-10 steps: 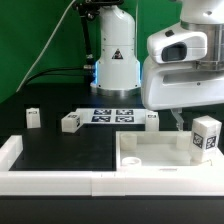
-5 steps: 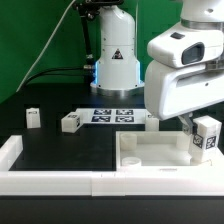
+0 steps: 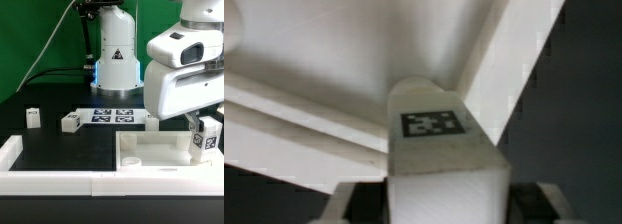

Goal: Assemble one leg

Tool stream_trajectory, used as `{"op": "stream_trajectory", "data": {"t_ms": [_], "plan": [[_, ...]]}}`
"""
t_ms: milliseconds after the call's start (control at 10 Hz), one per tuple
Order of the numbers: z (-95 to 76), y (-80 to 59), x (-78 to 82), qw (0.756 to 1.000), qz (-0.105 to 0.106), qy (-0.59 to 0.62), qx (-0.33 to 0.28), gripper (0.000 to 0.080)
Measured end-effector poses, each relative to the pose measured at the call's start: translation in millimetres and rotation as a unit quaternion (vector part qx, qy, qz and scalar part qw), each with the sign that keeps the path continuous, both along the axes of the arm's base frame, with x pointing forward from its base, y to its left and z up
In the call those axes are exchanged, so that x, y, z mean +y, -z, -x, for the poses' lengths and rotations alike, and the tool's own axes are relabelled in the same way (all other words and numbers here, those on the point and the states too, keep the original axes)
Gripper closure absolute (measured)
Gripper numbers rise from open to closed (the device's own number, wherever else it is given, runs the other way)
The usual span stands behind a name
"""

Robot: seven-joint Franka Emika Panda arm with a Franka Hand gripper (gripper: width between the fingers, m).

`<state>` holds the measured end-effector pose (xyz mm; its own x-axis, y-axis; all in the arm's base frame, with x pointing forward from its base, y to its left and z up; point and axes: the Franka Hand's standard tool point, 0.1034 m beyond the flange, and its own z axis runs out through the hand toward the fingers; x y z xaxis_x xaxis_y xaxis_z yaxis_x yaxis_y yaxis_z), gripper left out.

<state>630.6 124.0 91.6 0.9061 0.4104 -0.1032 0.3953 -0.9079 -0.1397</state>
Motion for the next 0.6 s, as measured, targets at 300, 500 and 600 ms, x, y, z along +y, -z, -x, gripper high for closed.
{"op": "stream_trajectory", "data": {"t_ms": [300, 500, 600], "plan": [[-0.1, 0.4, -2.2, 0.988, 0.017, 0.151, 0.014, 0.0506], [-1.7, 0.5, -2.9, 0.96, 0.033, 0.278, 0.019, 0.0506], [-3.4, 0.5, -3.8, 0.935, 0.038, 0.352, 0.019, 0.0506]]}}
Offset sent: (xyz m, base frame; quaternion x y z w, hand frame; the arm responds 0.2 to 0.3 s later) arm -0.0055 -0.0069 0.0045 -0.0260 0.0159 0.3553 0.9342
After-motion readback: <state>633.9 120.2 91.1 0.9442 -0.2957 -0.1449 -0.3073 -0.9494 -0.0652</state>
